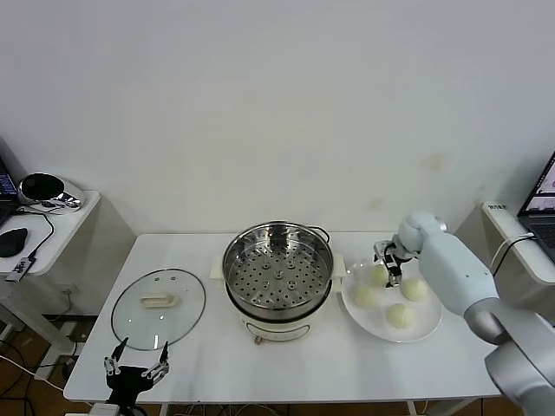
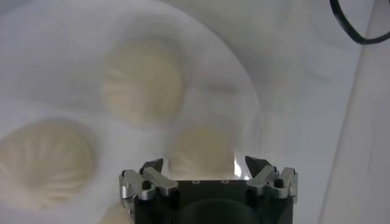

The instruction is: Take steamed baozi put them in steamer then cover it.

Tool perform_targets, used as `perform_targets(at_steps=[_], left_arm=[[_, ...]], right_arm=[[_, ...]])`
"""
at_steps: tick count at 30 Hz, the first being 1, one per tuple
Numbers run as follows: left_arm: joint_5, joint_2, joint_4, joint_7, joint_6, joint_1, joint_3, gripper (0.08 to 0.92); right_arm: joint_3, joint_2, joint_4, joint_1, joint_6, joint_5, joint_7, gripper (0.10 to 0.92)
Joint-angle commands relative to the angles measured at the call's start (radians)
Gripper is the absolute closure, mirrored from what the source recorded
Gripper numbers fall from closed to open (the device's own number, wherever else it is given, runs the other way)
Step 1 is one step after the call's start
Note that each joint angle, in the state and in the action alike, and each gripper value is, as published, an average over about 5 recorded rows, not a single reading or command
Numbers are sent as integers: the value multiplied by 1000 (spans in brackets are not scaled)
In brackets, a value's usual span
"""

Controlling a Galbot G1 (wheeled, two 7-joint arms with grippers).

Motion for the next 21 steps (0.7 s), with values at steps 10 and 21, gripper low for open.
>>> perform_targets(at_steps=[10, 21], left_arm=[[1, 3, 5, 2, 0, -1, 1, 177], [4, 3, 7, 4, 1, -6, 9, 177]], right_arm=[[21, 17, -54, 2, -4, -7, 31, 259], [23, -33, 28, -3, -26, 57, -5, 564]])
